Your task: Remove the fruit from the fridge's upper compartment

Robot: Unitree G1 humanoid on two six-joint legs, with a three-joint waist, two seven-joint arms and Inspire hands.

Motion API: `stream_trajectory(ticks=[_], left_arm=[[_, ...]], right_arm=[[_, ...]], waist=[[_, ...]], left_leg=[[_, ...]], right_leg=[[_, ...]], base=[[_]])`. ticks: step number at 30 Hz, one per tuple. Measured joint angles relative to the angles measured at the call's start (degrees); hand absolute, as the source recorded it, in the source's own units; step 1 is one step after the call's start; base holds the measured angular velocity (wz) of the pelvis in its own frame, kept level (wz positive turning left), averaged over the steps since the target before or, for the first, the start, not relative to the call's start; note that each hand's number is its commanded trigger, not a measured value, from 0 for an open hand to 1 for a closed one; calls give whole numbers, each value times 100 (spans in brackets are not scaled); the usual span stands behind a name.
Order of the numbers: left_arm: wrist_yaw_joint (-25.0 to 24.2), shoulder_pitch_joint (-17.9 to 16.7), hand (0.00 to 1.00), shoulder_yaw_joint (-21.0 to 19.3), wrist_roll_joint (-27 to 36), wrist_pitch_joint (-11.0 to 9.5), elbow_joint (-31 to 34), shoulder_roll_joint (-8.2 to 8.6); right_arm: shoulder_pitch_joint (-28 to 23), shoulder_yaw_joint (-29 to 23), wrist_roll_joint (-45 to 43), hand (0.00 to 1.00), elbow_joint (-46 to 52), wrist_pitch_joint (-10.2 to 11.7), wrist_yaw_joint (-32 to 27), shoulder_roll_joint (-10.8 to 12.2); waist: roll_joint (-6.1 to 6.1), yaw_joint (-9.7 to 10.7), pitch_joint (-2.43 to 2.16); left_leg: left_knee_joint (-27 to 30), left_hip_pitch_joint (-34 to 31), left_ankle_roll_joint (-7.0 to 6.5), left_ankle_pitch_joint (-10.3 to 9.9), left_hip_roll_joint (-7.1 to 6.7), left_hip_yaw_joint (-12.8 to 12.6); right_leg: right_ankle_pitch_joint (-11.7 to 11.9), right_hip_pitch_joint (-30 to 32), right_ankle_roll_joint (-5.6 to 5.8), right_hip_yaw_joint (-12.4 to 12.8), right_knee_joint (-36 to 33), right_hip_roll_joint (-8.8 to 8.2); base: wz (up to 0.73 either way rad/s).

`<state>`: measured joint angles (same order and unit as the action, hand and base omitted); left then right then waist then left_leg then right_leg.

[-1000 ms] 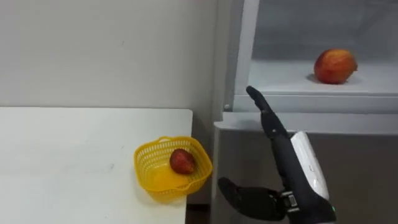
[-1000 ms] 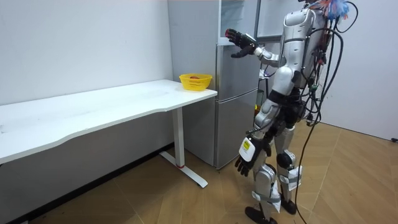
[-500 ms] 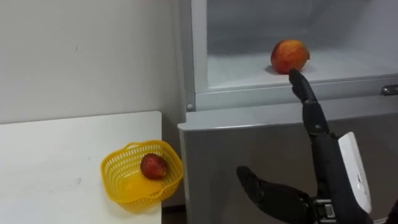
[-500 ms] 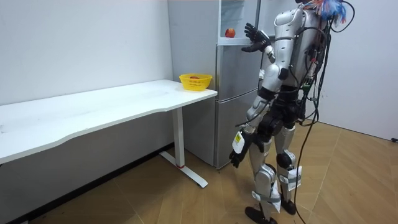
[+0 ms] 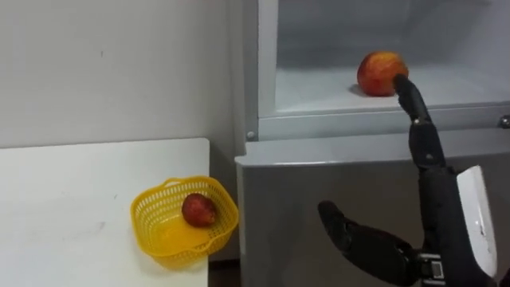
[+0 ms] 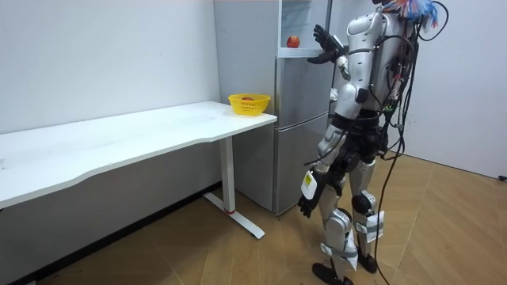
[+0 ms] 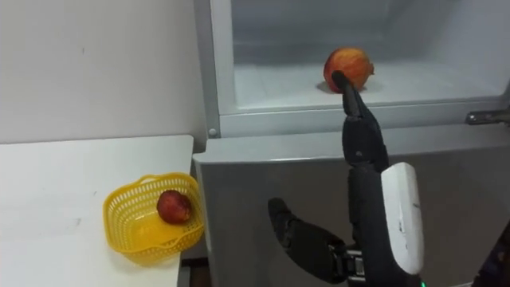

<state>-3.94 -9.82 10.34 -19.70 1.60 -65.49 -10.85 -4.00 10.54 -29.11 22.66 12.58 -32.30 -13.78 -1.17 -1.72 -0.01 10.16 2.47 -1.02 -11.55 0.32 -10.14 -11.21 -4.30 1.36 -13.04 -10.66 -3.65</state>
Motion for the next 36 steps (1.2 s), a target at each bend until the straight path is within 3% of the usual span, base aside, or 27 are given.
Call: stream_trajectory(ticks=[11,18,24,36], left_arm=[[-153,-75,0,-244,-1,8,82,-14],[-156,-97,0,-288,-124,49,202,-17],[-164,-89,0,-289,-126,54,187,-74],[-159,-120,0,-279,-146,106,141,-34]], right_arm=[[2,-1217,843,0,-157,10,-400,-8],[153,-1457,917,0,-208,6,-575,-16],[499,-1468,1158,0,-472,1,-565,-17],[1297,-1462,1251,0,-946,-150,-502,-27]], waist=[[19,282,7],[-25,292,-12],[-138,290,51],[-175,139,14]], left_leg=[[22,-34,1,1,-6,127],[69,26,3,2,-9,159],[116,86,4,-1,-12,266],[168,24,6,2,-16,336]], right_leg=[[-1,-56,2,-130,6,-4],[-1,-94,2,-132,-2,-8],[-3,-233,3,-222,2,-10],[-2,-238,2,-288,-6,-9]], base=[[5],[0],[8],[3]])
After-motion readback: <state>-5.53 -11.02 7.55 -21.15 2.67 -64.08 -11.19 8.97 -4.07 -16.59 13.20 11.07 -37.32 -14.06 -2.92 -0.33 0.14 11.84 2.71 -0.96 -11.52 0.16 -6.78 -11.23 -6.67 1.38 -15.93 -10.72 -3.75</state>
